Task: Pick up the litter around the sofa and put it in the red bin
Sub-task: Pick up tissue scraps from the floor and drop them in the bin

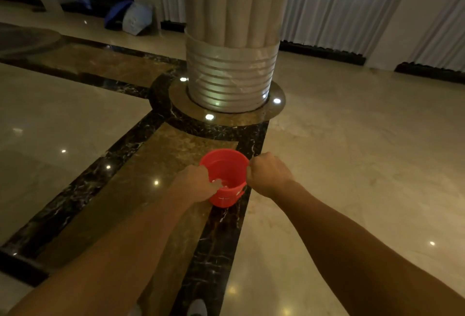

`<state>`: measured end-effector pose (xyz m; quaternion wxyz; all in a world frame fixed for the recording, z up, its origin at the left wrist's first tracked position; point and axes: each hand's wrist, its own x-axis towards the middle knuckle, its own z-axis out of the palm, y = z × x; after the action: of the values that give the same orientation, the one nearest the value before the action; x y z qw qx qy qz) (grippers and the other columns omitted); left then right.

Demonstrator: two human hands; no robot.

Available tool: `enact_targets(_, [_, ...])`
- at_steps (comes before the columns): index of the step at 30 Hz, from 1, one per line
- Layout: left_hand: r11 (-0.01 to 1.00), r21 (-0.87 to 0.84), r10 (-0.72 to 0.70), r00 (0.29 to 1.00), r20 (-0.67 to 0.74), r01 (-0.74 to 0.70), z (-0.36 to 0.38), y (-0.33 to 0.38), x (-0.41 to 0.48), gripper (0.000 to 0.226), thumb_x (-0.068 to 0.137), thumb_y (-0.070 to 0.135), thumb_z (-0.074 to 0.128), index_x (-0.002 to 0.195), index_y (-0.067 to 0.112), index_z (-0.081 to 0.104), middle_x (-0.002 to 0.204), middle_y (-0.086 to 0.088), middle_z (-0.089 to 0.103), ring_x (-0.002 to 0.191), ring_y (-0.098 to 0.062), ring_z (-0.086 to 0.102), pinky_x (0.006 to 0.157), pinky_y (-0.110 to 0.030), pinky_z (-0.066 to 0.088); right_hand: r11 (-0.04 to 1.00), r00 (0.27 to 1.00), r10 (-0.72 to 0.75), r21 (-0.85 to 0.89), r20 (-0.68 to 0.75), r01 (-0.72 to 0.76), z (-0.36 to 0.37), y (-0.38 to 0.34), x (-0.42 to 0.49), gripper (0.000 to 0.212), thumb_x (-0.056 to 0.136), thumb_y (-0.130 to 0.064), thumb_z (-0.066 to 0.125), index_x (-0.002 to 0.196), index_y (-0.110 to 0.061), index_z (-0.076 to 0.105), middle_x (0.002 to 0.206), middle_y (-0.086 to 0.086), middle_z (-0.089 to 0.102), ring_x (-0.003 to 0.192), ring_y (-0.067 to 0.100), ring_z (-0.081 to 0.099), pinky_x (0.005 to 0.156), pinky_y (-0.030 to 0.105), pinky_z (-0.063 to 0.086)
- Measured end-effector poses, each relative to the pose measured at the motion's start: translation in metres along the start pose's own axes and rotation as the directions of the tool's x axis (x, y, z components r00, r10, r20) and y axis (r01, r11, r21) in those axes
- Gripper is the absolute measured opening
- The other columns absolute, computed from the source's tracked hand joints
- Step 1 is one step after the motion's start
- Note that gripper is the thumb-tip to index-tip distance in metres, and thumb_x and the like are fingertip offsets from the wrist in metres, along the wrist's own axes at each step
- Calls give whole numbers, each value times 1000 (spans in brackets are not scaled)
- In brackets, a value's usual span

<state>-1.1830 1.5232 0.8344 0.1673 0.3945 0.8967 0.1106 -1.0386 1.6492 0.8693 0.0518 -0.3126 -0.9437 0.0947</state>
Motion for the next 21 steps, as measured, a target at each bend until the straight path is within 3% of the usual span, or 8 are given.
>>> enact_targets(5, [998,55,-41,998,40,39,-19,-5,122,43,96,42,46,69,12,59,58,0,49,49,-7,45,42,-22,26,999,999,16,-45,45,-14,20,10,102,34,96,-36,38,72,-16,53,63,-1,48,56,18,52,50,30,38])
enact_targets(9, [993,121,-5,996,87,-6,-19,-4,203,49,95,50,41,66,14,54,66,-4,57,57,-14,52,53,-27,36,999,996,51,-19,69,-50,47,34,183,23,97,-38,38,86,-18,46,65,-2,43,57,18,47,52,35,40])
enact_targets(12, [992,121,-19,1000,22,16,-5,-2,277,55,97,51,30,77,12,64,63,-1,58,54,-12,51,48,-26,33,994,989,99,32,112,-103,83,61,259,12,97,-26,38,95,-15,41,72,4,49,60,24,45,52,38,36])
enact_targets(14, [991,134,-22,1000,10,21,8,-2,318,55,99,48,28,87,11,68,71,-5,63,59,-15,56,53,-29,40,990,983,119,59,139,-128,109,80,298,8,94,-14,40,103,-13,39,81,10,56,62,26,48,53,39,37])
enact_targets(18, [989,145,-10,997,75,-1,53,-6,419,34,101,28,34,115,15,62,110,-14,66,97,-33,64,78,-44,51,990,958,103,69,268,-125,168,127,386,28,89,-7,41,117,-11,37,77,5,41,69,28,46,57,38,36])
enact_targets(21, [997,82,-20,996,84,14,89,-13,481,19,95,16,44,105,11,59,103,-16,67,94,-35,63,74,-43,49,988,943,105,76,315,-135,210,161,432,23,88,-4,42,110,-9,41,75,5,38,71,31,51,57,37,35])
